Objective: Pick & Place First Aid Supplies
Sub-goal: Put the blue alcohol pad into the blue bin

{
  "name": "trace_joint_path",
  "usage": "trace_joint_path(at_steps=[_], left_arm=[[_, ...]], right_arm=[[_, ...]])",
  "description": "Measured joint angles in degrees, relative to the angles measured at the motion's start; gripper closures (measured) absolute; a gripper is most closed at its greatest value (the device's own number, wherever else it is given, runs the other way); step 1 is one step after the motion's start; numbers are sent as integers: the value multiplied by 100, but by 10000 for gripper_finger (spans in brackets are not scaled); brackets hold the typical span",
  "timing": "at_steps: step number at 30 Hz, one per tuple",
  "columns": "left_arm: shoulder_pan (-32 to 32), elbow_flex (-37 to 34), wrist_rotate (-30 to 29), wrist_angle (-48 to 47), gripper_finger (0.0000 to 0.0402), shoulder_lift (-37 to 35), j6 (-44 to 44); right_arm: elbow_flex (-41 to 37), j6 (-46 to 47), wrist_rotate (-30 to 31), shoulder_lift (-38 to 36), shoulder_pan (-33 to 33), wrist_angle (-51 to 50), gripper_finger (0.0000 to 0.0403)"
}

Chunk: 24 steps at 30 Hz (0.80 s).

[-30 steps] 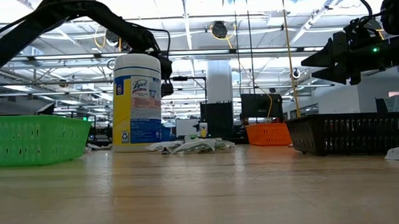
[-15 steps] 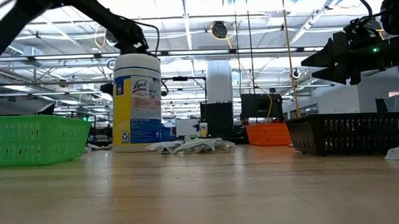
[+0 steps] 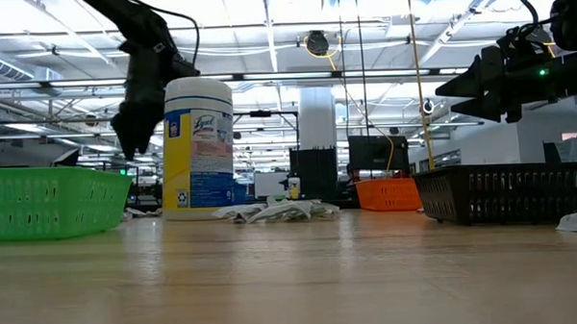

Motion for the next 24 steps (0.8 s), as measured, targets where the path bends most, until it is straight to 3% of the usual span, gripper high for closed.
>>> trace_joint_path(at_steps=[7, 14, 24], left_arm=[[120, -679, -483, 132, 77, -601, 288], [179, -1184, -472, 214, 86, -759, 374], [72, -2117, -431, 1031, 71, -751, 102]], right_arm=[[0, 0, 0, 0, 0, 1, 9], [1, 0, 0, 0, 0, -1, 9], [0, 0, -1, 0, 0, -1, 9]])
